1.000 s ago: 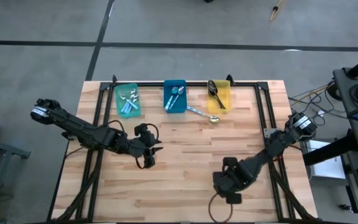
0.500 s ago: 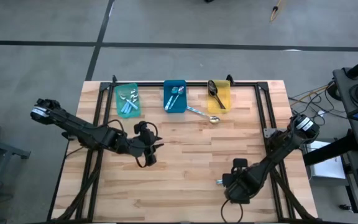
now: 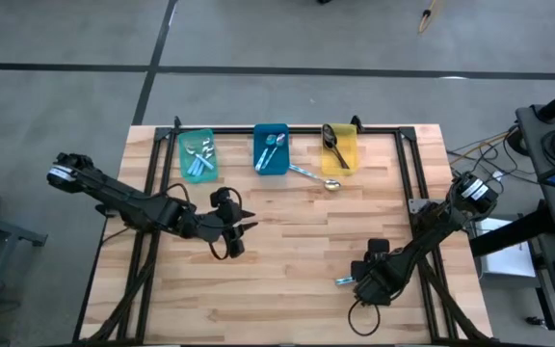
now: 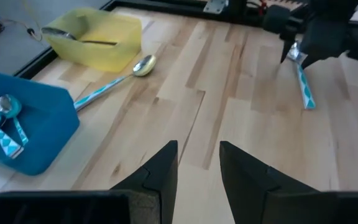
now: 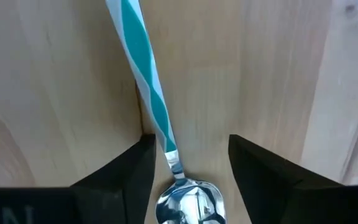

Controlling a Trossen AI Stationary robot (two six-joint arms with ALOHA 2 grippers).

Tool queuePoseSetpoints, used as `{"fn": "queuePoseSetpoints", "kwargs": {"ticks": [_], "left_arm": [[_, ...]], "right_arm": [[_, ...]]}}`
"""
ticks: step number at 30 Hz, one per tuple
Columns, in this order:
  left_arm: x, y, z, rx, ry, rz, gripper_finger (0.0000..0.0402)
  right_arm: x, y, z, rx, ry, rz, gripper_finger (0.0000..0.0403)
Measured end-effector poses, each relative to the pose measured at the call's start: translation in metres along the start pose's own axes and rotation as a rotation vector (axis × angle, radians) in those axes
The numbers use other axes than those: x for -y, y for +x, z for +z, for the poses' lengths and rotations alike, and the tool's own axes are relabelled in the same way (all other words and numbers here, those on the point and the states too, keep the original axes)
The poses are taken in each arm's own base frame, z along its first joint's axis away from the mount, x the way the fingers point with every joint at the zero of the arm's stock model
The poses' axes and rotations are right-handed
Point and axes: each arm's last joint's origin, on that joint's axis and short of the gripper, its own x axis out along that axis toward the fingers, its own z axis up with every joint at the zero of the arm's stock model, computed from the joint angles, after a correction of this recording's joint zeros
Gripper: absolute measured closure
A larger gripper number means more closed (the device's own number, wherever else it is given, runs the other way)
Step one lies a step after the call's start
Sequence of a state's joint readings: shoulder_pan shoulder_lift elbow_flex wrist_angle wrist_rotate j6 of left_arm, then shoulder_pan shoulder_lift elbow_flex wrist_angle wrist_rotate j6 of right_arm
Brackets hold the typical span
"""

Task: Sort silverware by color (type)
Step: Put the white-blue spoon into the blue bin

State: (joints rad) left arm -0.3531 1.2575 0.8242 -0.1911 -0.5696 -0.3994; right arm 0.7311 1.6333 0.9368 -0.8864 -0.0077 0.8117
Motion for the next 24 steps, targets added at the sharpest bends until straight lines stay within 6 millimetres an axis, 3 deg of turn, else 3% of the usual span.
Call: {"fn": "queuePoseSetpoints", "kwargs": {"ticks": [8, 17, 24], "left_arm": [[0.002, 0.000, 0.005, 0.045, -0.007, -0.019, 0.0302], [0.004, -0.001, 0.009, 0.085, -0.035, -0.035, 0.0302], [0.005, -0.001, 0.013, 0.121, -0.060, -0.050, 0.0302]], "right_arm": [[0.002, 0.005, -0.001, 0.026, -0.008, -0.013, 0.0250], [0.002, 0.006, 0.002, 0.066, 0.001, -0.037, 0.0379], [0.002, 0.001, 0.002, 0.086, -0.012, -0.043, 0.0386]]}}
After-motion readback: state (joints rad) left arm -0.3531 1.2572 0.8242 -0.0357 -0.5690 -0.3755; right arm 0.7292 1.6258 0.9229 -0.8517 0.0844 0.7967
